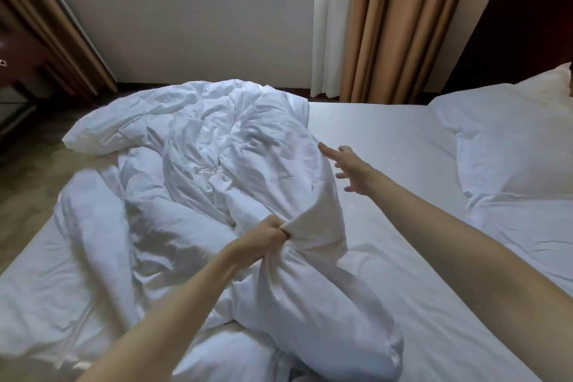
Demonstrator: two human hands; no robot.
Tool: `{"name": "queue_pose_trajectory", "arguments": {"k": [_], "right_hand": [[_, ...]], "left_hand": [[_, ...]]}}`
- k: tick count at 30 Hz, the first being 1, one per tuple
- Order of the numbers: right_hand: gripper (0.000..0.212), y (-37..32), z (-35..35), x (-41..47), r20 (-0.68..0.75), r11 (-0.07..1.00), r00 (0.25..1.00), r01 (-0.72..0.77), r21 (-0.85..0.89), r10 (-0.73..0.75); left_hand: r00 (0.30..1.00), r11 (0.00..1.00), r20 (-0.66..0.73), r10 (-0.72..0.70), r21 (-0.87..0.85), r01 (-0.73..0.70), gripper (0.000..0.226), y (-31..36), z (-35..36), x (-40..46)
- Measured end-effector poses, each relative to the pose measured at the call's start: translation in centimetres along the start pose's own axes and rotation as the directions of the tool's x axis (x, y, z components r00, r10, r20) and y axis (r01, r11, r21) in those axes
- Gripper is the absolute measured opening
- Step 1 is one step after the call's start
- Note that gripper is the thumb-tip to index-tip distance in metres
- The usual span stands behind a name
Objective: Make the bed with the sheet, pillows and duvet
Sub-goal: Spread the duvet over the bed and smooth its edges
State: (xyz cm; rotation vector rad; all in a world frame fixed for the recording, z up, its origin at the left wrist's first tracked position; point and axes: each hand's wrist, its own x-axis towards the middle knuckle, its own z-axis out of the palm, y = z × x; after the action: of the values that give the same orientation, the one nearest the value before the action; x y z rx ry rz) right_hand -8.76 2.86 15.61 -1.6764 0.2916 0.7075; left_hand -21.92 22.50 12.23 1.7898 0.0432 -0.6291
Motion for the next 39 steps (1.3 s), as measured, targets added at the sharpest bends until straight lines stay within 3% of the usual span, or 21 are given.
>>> {"name": "queue_pose_trajectory", "arguments": {"k": [2, 5, 9, 11, 12, 14, 16, 17, 19, 21, 23, 26, 28, 32, 35, 39], "right_hand": [[0.080, 0.3, 0.3, 1.0, 0.004, 0.993, 0.997, -0.075, -0.087, 0.075], [0.012, 2.6, 2.1, 1.7, 0.015, 0.988, 0.996, -0.088, -0.124, 0.091], [0.011, 5.5, 3.1, 1.9, -0.106, 0.999, 0.994, -0.002, -0.040, -0.003], [0.003, 6.2, 2.2, 1.6, -0.163, 0.991, 0.984, -0.058, 0.118, 0.077], [0.016, 6.7, 1.7, 1.5, -0.168, 0.978, 0.973, -0.129, 0.162, 0.156], [0.064, 8.6, 1.1, 1.8, -0.093, 0.928, 0.929, -0.344, 0.142, 0.358], [0.092, 10.2, 1.3, 2.6, 0.140, 0.858, 0.889, -0.457, 0.235, 0.436], [0.087, 10.6, 1.7, 3.1, 0.269, 0.840, 0.888, -0.447, 0.309, 0.373], [0.058, 9.6, 2.6, 2.8, 0.359, 0.832, 0.908, -0.363, 0.420, 0.215], [0.035, 7.8, 3.2, 2.7, 0.273, 0.869, 0.952, -0.247, 0.428, 0.136], [0.020, 6.0, 3.3, 3.1, 0.079, 0.938, 0.991, -0.130, 0.320, 0.110], [0.005, 2.4, 1.6, 3.5, -0.144, 0.931, 0.989, 0.088, 0.354, -0.039], [0.018, -1.8, -1.1, 2.5, -0.303, 0.896, 0.935, 0.288, 0.338, -0.187], [0.031, -10.3, -7.3, -3.1, -0.543, 0.816, 0.668, 0.576, -0.055, -0.508], [0.031, -13.0, -12.0, -6.4, -0.614, 0.760, 0.488, 0.567, -0.317, -0.620], [0.030, -15.7, -20.3, -11.1, -0.722, 0.750, 0.305, 0.500, -0.434, -0.621]], "left_hand": [[0.994, 0.998, 0.105, -0.007, 0.069, 0.000, 0.008, -0.7, 0.2, -0.3], [0.993, 0.994, 0.114, -0.037, 0.107, 0.025, 0.016, -1.2, 0.1, 0.0], [0.993, 0.994, 0.063, -0.101, -0.031, 0.103, 0.014, -0.2, 0.8, 0.0], [0.991, 0.976, 0.027, -0.129, -0.175, 0.131, 0.021, 0.5, 1.2, -0.3], [0.992, 0.960, 0.021, -0.126, -0.251, 0.127, 0.028, 0.9, 1.5, -0.5], [0.993, 0.914, -0.018, -0.115, -0.394, 0.098, 0.029, 0.9, 1.8, -0.4], [0.991, 0.861, -0.061, -0.118, -0.504, 0.072, 0.026, 0.7, 1.9, 0.0], [0.989, 0.838, -0.076, -0.125, -0.542, 0.064, 0.028, 0.6, 2.0, 0.0], [0.987, 0.793, -0.087, -0.133, -0.607, 0.053, 0.030, 0.4, 2.0, -0.2], [0.988, 0.761, -0.092, -0.126, -0.648, 0.037, 0.026, 0.2, 1.7, -0.6], [0.986, 0.737, -0.122, -0.114, -0.676, 0.002, 0.022, 0.3, 1.1, -1.0], [0.981, 0.746, -0.145, -0.129, -0.666, 0.000, 0.019, 0.9, 0.5, -1.1], [0.968, 0.793, -0.184, -0.173, -0.609, 0.026, 0.019, 1.5, 0.6, -0.2], [0.958, 0.880, -0.251, -0.139, -0.475, 0.003, 0.030, 5.5, 3.2, 3.4], [0.969, 0.899, -0.243, -0.050, -0.433, -0.062, 0.037, 9.9, 6.6, 5.9], [0.974, 0.898, -0.208, 0.096, -0.403, -0.174, 0.039, 16.7, 11.2, 7.6]]}}
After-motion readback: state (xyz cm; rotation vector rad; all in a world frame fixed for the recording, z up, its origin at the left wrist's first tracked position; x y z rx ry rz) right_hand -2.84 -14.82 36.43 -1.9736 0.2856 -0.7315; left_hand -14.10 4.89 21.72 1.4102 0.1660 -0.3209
